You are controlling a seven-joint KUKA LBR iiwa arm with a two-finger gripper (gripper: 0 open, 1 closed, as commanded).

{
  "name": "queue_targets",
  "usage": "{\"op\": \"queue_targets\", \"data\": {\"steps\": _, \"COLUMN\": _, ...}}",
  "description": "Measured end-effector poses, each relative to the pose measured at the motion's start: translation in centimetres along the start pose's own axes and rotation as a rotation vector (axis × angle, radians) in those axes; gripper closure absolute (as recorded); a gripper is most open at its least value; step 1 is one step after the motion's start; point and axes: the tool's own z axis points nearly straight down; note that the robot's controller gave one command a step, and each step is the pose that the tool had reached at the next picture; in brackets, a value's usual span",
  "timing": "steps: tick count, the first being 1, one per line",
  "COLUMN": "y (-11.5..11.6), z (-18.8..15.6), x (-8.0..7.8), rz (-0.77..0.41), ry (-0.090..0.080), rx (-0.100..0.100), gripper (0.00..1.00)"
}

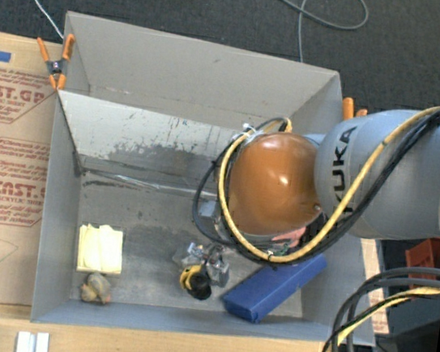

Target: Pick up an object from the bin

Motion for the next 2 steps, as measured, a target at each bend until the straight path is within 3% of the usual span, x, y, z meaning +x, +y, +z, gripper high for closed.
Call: {"op": "queue_targets", "data": {"steps": 2, "y": -0.1, "z": -3.4, "x": -0.1, "rz": 0.0, "ry": -0.004, "rx": 0.006, "gripper": 1.0}}
